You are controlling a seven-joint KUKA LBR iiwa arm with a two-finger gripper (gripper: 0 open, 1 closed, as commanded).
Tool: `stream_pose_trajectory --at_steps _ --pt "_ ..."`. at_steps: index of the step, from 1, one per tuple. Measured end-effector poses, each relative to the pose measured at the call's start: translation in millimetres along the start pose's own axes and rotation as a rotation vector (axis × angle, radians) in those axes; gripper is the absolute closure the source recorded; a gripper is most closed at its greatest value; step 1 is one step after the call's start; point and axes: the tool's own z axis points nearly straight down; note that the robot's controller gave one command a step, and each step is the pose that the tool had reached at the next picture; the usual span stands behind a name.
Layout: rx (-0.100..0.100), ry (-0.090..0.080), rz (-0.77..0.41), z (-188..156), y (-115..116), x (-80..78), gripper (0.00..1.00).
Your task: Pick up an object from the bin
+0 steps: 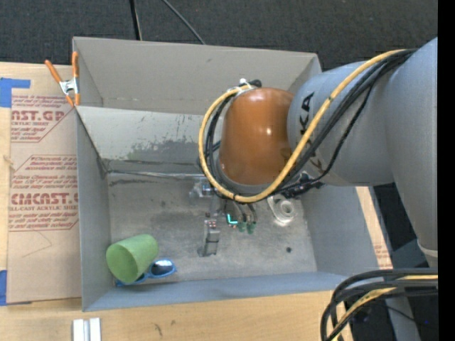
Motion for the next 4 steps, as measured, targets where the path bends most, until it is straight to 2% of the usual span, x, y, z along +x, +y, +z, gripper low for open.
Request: stream_pose_trajectory --at_steps 1,2,3,4 --pt "-0.003 -0.003 -0.066 18.7 71.0 27.7 0.00" --pt "-0.003 -0.015 -0.136 94.5 127.2 28.8 0.00" --pt "0.001 -0.005 -0.133 91.4 124.5 29.7 1.00" --pt "0.001 -0.015 -0.515 -84.7 105.5 1.0 1.00"
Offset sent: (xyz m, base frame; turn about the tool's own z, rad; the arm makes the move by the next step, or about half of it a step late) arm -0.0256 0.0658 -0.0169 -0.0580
